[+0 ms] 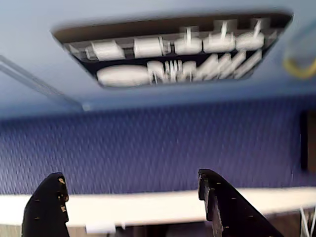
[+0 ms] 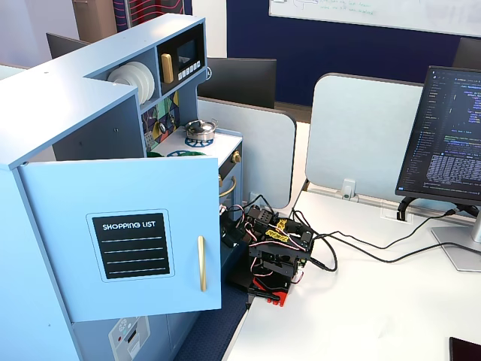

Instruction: Pick up the green pineapple from the left cabinet and place it in the green recipient

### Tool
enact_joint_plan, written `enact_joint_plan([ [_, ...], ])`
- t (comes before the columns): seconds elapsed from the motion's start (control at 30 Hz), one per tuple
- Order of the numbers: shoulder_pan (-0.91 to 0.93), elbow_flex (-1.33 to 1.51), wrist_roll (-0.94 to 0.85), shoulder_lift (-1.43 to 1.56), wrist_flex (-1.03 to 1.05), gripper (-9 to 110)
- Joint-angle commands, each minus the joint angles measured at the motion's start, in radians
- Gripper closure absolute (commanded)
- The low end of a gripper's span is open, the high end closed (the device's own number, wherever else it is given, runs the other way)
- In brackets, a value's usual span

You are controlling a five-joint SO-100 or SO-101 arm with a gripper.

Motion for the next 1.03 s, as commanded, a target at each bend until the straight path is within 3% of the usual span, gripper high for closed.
enact_joint_plan([
  [0.0, -0.002, 0.04, -0.014, 0.012, 0.02, 76],
  [0.47, -0.023, 0.057, -0.114, 0.012, 0.307, 73],
  [0.53, -0.038, 0.057, -0.067, 0.012, 0.224, 72],
  [0.63, -0.086, 0.057, 0.078, 0.012, -0.086, 72],
  [0.77, -0.13, 0.057, 0.084, 0.012, -0.334, 71],
  [1.0, -0.106, 0.057, 0.054, 0.012, -0.37, 72],
])
